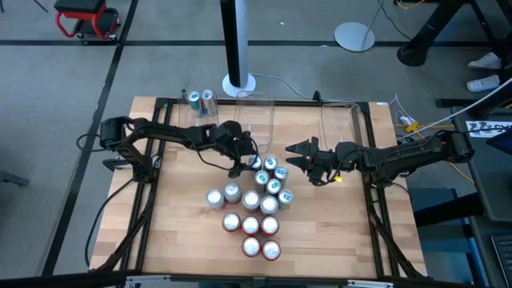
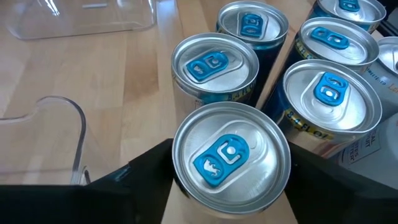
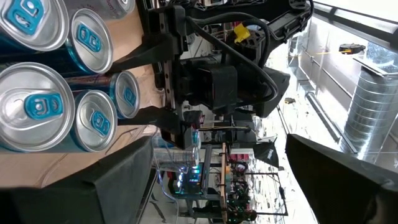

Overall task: Sort soda cans
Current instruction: Put the blue soda can into the left transparent bin

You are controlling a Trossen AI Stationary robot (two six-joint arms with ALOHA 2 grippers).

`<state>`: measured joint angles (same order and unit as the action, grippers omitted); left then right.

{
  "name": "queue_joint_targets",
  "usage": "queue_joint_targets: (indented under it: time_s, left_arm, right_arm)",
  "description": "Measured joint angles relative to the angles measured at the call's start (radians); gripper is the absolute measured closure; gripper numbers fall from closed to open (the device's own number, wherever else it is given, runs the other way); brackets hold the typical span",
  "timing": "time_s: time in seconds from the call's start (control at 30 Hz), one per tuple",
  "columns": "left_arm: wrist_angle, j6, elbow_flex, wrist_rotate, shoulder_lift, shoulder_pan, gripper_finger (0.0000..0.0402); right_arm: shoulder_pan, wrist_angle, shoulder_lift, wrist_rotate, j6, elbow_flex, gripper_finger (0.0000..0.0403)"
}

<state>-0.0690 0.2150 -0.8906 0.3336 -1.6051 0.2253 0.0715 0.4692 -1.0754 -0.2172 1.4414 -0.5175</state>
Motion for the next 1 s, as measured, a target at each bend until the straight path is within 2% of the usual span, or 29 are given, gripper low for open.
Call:
queue_joint_targets:
  time_s: [0.1, 0.4, 0.73, 0.9, 1.0]
  left_arm:
    - [0.0, 0.001, 0.0, 0.0, 0.0, 0.0, 0.0168]
    - [-0.003, -0.021, 0.0, -0.002, 0.0, 0.0, 0.0157]
    - [-0.013, -0.046, 0.0, -0.008, 0.01, 0.0, 0.0168]
    - [0.011, -0.058, -0.002, -0.011, 0.068, 0.0, 0.0164]
    - [0.052, -0.064, -0.002, -0.061, 0.119, -0.001, 0.0163]
  right_arm:
    - [0.0, 0.0, 0.0, 0.0, 0.0, 0.0, 0.0036]
    - [0.0, 0.0, 0.0, 0.0, 0.0, 0.0, 0.0036]
    - [0.0, 0.0, 0.0, 0.0, 0.0, 0.0, 0.0036]
    - [0.0, 0.0, 0.0, 0.0, 0.0, 0.0, 0.0036]
    - [0.0, 0.0, 0.0, 0.0, 0.0, 0.0, 0.0036]
